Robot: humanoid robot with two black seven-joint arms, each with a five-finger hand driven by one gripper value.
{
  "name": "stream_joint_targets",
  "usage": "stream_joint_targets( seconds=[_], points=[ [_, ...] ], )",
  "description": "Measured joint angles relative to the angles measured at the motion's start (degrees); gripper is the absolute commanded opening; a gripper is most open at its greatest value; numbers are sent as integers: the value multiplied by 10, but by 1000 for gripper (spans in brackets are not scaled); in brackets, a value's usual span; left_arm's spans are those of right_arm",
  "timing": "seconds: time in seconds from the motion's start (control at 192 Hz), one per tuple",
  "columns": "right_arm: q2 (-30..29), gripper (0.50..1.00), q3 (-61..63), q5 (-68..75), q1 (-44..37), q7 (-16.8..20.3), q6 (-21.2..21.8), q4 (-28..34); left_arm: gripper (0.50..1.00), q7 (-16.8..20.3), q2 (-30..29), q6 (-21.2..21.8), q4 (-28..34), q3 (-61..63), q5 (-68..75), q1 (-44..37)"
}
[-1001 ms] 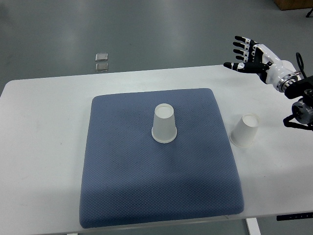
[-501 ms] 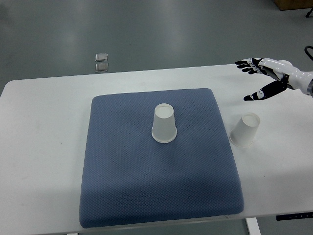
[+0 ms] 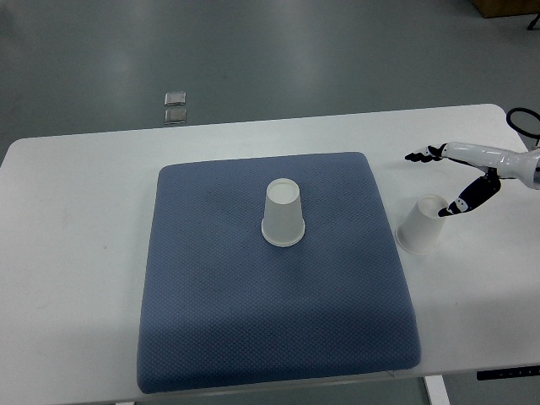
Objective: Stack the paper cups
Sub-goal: 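Close the right hand fingers around the white paper cup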
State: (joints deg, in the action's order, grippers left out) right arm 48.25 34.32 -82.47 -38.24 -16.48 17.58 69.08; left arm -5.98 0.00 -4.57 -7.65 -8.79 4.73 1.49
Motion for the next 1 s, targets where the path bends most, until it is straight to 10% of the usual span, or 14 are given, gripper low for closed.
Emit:
stream_joint_targets(
  seconds=[1.001],
  points=[
    [-23, 842, -46, -71, 13, 0, -54, -31, 1000, 0, 0, 0, 0, 0, 0, 0]
  ],
)
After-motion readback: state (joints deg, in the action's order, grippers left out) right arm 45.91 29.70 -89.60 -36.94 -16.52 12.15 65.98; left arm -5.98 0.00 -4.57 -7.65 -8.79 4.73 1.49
